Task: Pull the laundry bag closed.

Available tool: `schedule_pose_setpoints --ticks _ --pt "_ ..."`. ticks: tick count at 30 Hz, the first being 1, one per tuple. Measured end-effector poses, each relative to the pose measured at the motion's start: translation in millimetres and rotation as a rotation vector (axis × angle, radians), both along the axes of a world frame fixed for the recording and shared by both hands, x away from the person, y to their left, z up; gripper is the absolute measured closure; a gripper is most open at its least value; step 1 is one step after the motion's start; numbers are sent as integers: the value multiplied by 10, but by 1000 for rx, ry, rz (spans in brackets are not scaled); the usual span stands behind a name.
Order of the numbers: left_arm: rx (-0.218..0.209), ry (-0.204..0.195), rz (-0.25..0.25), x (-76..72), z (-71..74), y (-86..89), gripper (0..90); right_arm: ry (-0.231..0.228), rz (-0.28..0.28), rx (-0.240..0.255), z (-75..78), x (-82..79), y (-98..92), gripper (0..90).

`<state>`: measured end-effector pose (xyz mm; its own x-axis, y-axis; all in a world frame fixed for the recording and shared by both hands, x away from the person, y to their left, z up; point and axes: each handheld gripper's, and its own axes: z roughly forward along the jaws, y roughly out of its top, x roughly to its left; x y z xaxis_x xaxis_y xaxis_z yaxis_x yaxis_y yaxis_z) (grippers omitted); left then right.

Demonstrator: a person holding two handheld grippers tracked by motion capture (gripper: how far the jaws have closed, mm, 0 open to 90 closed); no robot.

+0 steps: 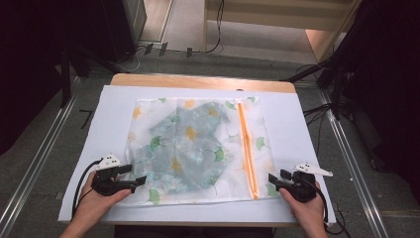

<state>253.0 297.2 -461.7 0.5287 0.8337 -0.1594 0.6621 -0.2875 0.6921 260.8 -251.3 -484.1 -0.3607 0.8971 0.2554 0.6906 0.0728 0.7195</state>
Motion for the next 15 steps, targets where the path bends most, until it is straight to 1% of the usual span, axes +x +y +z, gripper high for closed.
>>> schedule_pose_setpoints --ticks 1,2,3,4,5,6,7,8,9,10,11,12,15 --pt "36 -17 23 -10 3 -22 384 0 3 1 -2 -3 1 488" --pt "36 -17 23 -10 3 -22 454 0 3 1 -2 -3 1 488" --pt "46 -19 29 -8 9 -26 454 -2 15 5 -5 -4 4 537" --pt "44 -16 36 1 12 -24 533 5 23 14 -8 -9 12 561" --pt "37 -10 42 7 15 -18 672 3 20 -3 -9 -20 35 661" --pt "35 -7 48 18 12 -7 744 1 19 -13 -9 -21 45 697" --pt "28 -3 53 34 13 10 821 2 23 -12 -10 -21 50 761" --pt "4 14 51 58 16 33 870 16 28 -7 -9 -23 54 810" --pt "-14 27 56 75 17 49 870 16 28 -7 -9 -23 54 810" --pt "-15 30 59 88 18 54 884 18 32 -7 -10 -26 57 838" --pt "5 17 59 105 23 27 892 21 48 -13 -10 -38 62 895" --pt "5 17 59 105 23 27 895 22 54 -9 -12 -45 67 900" --pt "58 -7 56 139 41 -18 896 27 66 -6 -10 -58 64 900"
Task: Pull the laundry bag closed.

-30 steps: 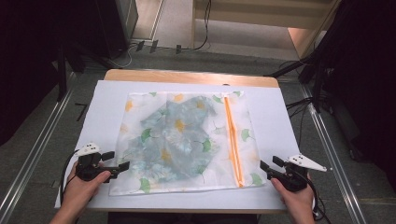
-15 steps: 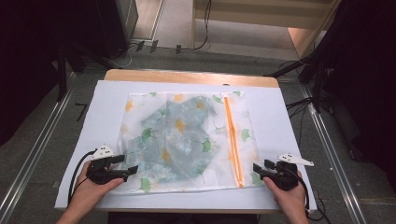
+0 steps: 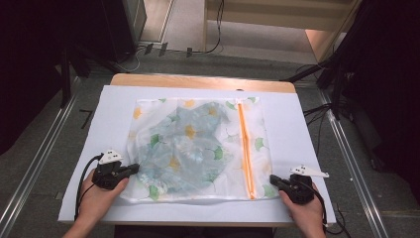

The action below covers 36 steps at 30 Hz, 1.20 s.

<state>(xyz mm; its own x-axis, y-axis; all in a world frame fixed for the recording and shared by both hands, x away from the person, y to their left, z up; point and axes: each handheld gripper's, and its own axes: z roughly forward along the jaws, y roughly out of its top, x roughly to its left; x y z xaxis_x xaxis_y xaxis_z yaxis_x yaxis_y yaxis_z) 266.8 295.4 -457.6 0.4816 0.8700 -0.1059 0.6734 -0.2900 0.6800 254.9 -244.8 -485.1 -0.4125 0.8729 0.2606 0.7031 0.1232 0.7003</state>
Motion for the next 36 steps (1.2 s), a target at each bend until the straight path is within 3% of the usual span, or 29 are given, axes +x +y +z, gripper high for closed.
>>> schedule_pose_setpoints --ticks 10,19,21,22,23,25,26,27,29,31,32,33,35,36 --pt "52 -34 26 5 35 74 897 25 32 9 49 -124 9 900" --pt "24 -35 40 3 29 143 890 30 56 -13 104 -253 95 900" --pt "3 -32 43 -5 23 166 833 29 42 -12 99 -272 95 899" --pt "-6 -32 58 -14 27 181 762 15 36 -16 101 -278 86 818" --pt "-36 -49 87 -37 51 226 627 -17 15 -8 121 -297 64 715" --pt "-53 -57 104 -55 75 242 583 -29 8 1 141 -312 50 701" --pt "-82 -92 123 -102 134 267 582 -70 -2 10 185 -346 28 683" --pt "-82 -92 123 -102 134 267 588 -85 -1 14 203 -366 24 692" --pt "-89 -132 129 -157 201 258 602 -91 1 21 218 -388 26 708" --pt "-102 -169 110 -226 283 186 685 -95 35 53 239 -449 51 809" --pt "-102 -169 110 -226 283 186 746 -95 35 53 239 -449 51 809" --pt "-126 -162 82 -238 299 153 746 -93 52 64 245 -469 72 839" --pt "-193 -119 -3 -240 298 41 867 -87 95 77 251 -499 126 885" --pt "-206 -97 -54 -239 285 -48 900 -84 117 78 252 -512 159 899"
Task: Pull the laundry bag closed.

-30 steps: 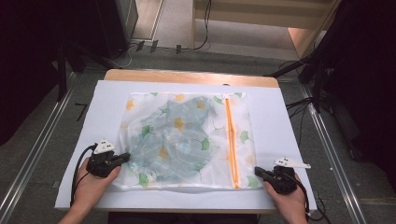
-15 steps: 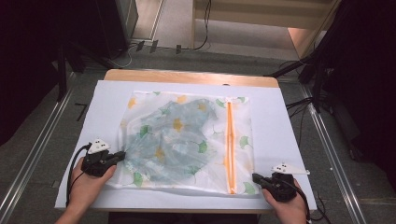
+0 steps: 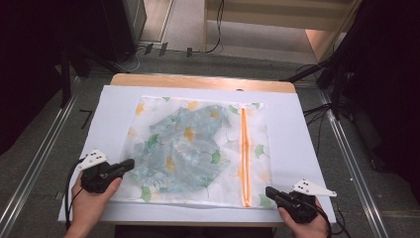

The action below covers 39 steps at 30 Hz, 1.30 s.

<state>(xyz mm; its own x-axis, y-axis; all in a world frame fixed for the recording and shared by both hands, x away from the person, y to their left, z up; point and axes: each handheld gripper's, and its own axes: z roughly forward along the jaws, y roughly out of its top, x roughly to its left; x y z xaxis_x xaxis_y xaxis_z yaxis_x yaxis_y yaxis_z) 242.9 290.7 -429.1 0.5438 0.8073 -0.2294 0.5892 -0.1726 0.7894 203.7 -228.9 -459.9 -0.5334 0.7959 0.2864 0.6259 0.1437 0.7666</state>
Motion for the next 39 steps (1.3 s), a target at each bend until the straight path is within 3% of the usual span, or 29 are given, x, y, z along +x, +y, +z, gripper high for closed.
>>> schedule_pose_setpoints --ticks 3,5,10,11,13,14,16,20,21,24,29,32,34,39 --pt "40 31 -112 -12 -77 -382 900 40 21 35 -26 -11 80 900" --pt "66 38 -156 -16 -128 -602 900 63 34 39 -60 -10 128 900" --pt "78 58 -253 -32 -262 -1150 900 72 86 24 -103 -14 224 884" --pt "71 58 -281 -52 -304 -1352 900 76 99 19 -110 -17 239 869" --pt "67 57 -289 -63 -319 -1448 900 80 112 18 -120 -18 255 849" --pt "43 58 -306 -79 -357 -1642 900 94 136 27 -135 -20 278 806" --pt "39 64 -320 -83 -378 -1737 893 94 142 26 -138 -22 290 797" --pt "35 85 -354 -111 -474 -2067 863 108 160 -25 -176 -24 336 767" --pt "53 88 -355 -120 -490 -2127 856 111 174 -60 -197 -32 357 774" --pt "74 113 -354 -146 -500 -2214 850 110 187 -62 -196 -32 358 817" --pt "108 80 -345 -199 -494 -2257 851 125 187 -41 -170 -18 327 855" --pt "72 99 -378 -211 -504 -2288 811 101 185 -35 -139 -23 336 900" --pt "81 96 -398 -230 -503 -2353 800 80 190 -41 -111 -27 358 900" --pt "78 97 -412 -232 -508 -2439 797 81 186 -48 -125 -14 379 900"
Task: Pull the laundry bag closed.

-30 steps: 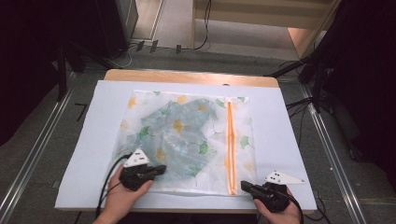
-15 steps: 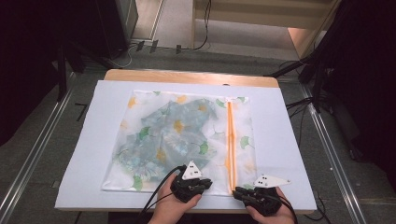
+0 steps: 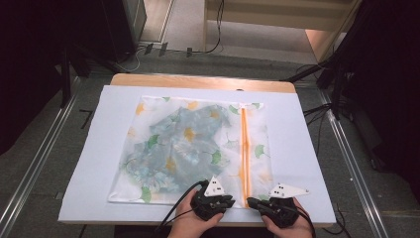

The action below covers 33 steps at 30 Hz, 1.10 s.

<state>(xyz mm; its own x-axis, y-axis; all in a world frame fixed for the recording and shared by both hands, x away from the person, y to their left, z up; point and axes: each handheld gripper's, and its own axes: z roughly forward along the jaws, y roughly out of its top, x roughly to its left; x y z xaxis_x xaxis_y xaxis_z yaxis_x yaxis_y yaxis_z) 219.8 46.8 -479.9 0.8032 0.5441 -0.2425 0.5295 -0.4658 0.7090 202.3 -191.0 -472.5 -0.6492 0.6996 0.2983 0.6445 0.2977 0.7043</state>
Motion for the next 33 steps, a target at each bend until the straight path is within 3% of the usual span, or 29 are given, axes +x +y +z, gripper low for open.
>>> schedule_pose_setpoints --ticks 3,7,10,19,21,24,26,28,33 --pt "-8 5 -14 -9 -8 -70 788 7 -3 7 -12 11 2 890" --pt "-1 -19 -30 -46 -23 -160 815 6 11 -19 -46 25 44 887" --pt "0 -17 -30 -33 -30 -168 898 4 9 -38 -28 30 45 900" --pt "6 -23 -40 -48 -29 -171 900 -46 0 -98 15 24 81 900" --pt "5 -16 -40 -42 -28 -167 900 -36 2 -110 2 26 100 900" --pt "-17 14 -44 -14 -36 -154 900 -3 7 -66 -37 53 72 900" --pt "-26 32 -51 3 -36 -151 900 5 3 -65 -54 56 63 865" --pt "-48 58 -75 11 -39 -172 827 7 3 -65 -61 57 59 880" --pt "-31 44 -66 3 -39 -196 867 6 28 -76 -40 61 68 900"
